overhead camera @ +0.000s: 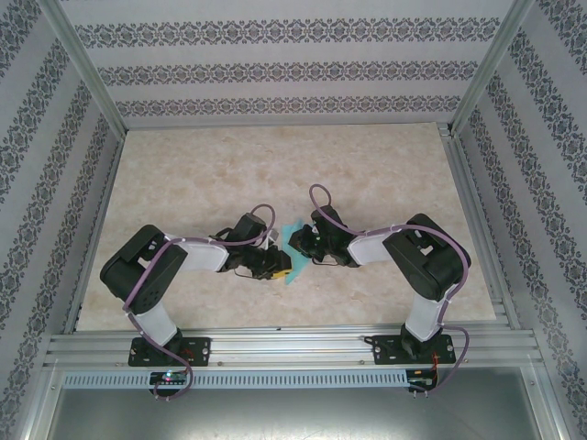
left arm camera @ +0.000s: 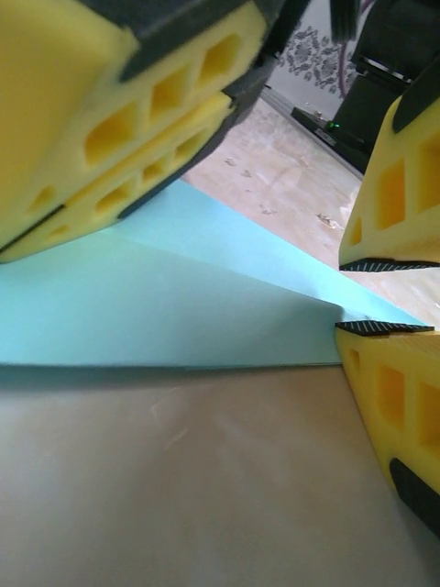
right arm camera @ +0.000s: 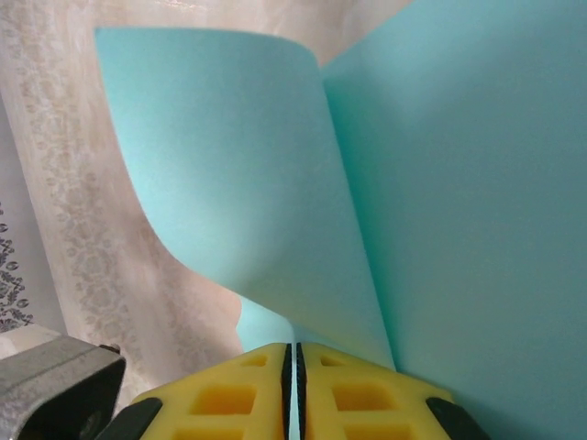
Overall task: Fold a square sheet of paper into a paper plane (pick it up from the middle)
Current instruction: Fourth fold the wing at the center of the table.
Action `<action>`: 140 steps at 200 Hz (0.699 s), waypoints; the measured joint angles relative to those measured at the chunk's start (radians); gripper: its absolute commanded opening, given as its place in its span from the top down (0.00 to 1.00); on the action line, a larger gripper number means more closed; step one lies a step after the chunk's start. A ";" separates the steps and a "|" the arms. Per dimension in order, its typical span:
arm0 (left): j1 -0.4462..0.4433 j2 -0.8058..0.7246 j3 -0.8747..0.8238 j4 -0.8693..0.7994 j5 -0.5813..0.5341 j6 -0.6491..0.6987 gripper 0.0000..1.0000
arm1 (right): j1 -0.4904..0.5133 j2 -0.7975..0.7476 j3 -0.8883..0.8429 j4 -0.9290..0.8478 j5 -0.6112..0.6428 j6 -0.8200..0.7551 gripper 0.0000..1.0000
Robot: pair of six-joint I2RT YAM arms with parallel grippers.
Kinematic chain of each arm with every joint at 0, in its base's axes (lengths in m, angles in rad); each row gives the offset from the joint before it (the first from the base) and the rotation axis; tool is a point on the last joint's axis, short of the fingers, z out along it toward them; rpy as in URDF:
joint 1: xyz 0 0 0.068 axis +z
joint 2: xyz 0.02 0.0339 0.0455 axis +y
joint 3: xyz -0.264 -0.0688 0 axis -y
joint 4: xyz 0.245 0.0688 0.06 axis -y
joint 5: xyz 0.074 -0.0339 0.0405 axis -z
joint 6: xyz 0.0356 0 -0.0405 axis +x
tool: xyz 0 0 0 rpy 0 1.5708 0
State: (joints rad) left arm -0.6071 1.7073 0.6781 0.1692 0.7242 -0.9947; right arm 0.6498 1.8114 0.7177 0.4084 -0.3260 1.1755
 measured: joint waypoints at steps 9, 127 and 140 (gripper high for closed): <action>-0.001 0.000 -0.003 0.000 0.010 0.003 0.74 | 0.000 0.000 0.000 -0.002 0.000 0.000 0.89; -0.011 -0.115 -0.054 0.106 -0.023 -0.071 0.73 | 0.000 0.000 -0.019 0.030 0.001 -0.003 0.93; -0.011 -0.099 -0.048 0.121 -0.041 -0.086 0.73 | -0.001 0.000 -0.020 0.031 0.001 -0.003 0.92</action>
State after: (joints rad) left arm -0.6182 1.6081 0.6296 0.2905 0.6830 -1.0805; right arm 0.6491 1.8118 0.6979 0.4393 -0.3248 1.1721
